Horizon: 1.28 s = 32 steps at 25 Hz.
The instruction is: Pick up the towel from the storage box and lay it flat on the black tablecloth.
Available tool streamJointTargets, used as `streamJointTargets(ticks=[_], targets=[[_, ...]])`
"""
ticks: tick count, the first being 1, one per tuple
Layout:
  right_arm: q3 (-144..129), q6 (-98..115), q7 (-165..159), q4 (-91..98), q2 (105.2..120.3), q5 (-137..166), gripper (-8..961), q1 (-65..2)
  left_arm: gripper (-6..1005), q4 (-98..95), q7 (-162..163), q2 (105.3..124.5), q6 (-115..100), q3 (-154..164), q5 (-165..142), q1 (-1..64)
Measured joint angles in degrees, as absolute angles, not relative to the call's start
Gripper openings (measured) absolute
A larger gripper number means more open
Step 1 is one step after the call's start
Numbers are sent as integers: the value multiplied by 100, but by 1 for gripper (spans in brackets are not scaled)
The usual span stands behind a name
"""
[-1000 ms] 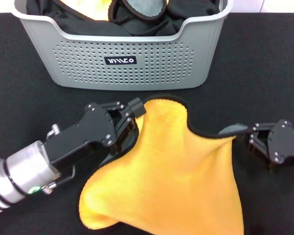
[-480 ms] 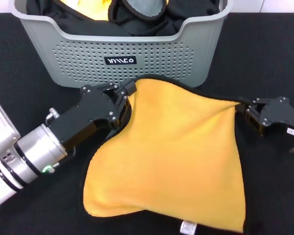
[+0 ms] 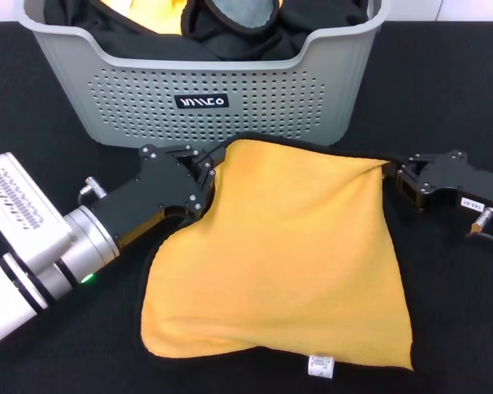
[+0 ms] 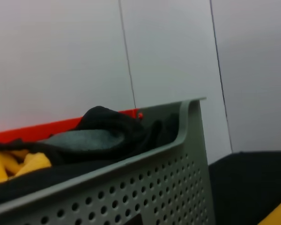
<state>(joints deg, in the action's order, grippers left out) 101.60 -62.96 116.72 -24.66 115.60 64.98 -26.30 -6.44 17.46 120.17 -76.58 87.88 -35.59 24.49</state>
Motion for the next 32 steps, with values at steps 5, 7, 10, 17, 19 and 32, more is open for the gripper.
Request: streamJointTargets(ticks=[5,7,10,17,19,32], targets=[[10160,-6102,11692,-2458,11578,6363,95,-2647,30,-644,1016,12025,-7623,8726,-3443,2453],[10160,-6075,11711,-2457,11577,6268,98,-2650,30,-642,744,12034,-7584,8696,-3329,2464],[10160,-6053,11711,-2455,11577,6215,102,-2666,31,-641,280,12047,-7448,8698,-3251,2476],[10160,-6007,11694,-2452,11575,6203,111,-2699,42,-641,-117,12073,-7050,8708,-3207,2548],[10160,-6006,11688,-2452,11575,6203,114,-2693,76,-641,-104,12078,-7021,8696,-3100,2537],[10627,-6946,11291,-2530,11457,6200,501,-2087,428,-642,46,12049,-7650,8692,-2742,1969]])
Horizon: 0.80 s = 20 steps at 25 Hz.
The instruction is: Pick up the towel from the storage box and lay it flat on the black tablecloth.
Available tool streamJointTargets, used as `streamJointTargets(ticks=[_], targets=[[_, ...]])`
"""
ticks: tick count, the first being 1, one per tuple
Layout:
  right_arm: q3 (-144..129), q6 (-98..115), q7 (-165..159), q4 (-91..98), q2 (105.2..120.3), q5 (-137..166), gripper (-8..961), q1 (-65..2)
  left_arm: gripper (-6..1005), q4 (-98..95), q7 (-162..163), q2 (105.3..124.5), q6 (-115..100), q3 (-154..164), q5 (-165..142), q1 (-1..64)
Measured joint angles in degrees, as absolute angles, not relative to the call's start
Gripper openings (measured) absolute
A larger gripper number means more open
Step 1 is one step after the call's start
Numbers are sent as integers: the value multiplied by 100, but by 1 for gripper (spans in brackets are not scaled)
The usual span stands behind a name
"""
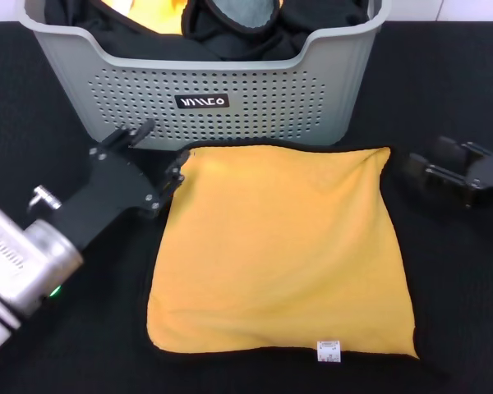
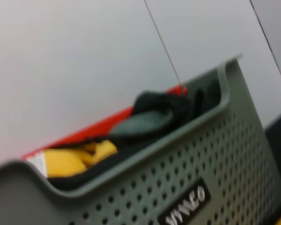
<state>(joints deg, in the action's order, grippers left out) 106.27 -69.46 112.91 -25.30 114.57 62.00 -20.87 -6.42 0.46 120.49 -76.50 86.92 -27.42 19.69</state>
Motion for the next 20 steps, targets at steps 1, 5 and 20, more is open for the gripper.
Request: streamJointTargets(ticks=[1,5,20], targets=[[10726,-7202,11385,-2528,11454,6202,549,-2013,453,-642,144,12040,-7796,8692,-2738,1910],[10974,-8680,12099,-2531,11423,6246,704,-1785,585,-641,1214,11920,-8736,8712,-2791,1651],[10533,-10341,12634,-3484,11219,7024,886,-1571,560,-913,4097,11223,-10715,8818,-4668,1840]])
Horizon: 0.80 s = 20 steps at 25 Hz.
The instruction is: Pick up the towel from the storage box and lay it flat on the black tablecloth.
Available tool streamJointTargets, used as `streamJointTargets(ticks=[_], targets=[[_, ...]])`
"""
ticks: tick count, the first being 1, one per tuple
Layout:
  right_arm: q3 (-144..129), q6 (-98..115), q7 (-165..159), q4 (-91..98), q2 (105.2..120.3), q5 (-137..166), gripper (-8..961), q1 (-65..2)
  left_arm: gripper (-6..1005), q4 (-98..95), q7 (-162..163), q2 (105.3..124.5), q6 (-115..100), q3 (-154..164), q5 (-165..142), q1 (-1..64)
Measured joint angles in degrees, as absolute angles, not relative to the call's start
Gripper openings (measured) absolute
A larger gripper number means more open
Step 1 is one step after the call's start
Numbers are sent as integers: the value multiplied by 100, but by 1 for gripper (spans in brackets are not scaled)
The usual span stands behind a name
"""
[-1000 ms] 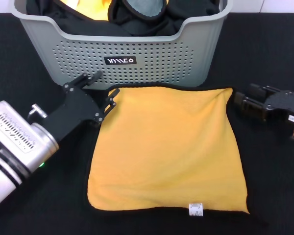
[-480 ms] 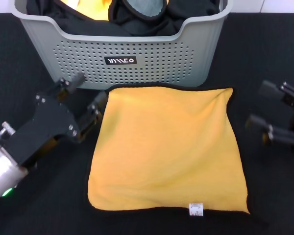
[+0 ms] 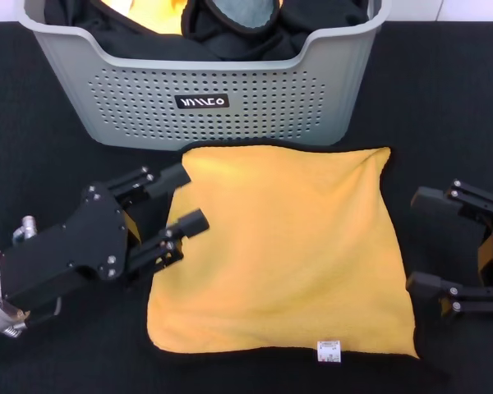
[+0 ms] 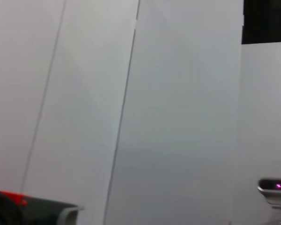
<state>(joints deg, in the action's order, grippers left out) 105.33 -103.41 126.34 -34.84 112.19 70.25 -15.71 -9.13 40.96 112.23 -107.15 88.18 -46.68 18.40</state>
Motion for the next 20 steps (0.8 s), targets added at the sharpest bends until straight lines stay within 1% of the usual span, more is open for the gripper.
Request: streamJointTargets(ticks=[4,9,20], targets=[[10524,-10346,12644,-3488,11195,7038,885,-1583,561,-913,4293,11173,-10713,8823,-4834,1927],[10531,-10360,12651,-3492,11196,6996,885,-1628,563,-915,4397,11155,-10674,8795,-4823,1963],[10520,-10396,12586,-3507,11247,6961,884,-1668,567,-919,4745,11159,-10511,8757,-4851,2033]])
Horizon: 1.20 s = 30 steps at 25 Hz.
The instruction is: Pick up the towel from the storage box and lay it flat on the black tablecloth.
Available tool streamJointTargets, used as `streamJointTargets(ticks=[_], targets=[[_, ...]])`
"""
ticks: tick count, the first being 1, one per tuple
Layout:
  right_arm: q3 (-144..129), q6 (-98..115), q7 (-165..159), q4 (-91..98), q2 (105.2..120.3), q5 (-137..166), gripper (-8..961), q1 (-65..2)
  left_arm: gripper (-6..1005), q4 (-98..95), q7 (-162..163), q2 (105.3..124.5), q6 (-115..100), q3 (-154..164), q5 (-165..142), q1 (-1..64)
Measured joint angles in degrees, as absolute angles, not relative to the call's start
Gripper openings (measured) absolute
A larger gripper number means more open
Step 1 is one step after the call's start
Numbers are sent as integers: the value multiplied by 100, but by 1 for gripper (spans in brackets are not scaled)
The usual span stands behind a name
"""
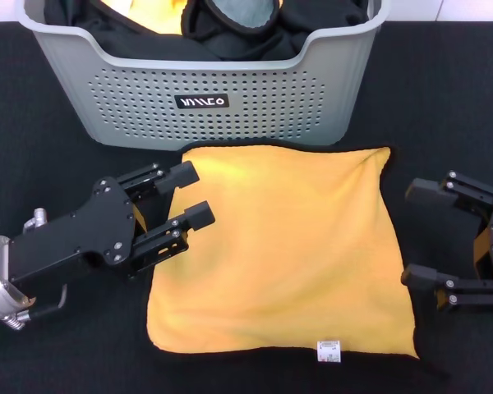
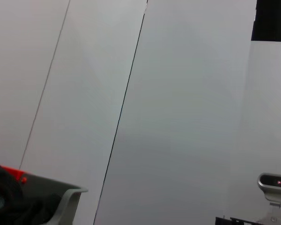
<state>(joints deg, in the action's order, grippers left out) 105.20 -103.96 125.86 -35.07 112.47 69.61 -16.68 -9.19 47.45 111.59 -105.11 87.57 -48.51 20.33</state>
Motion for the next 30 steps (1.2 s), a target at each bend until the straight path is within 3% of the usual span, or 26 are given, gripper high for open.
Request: streamJointTargets(ticks=[30], targets=[[10450,-10388,12568,-3354,11366,6961,885,-1787,561,-949,4664,11282,-10509,8754,-5052,2083]])
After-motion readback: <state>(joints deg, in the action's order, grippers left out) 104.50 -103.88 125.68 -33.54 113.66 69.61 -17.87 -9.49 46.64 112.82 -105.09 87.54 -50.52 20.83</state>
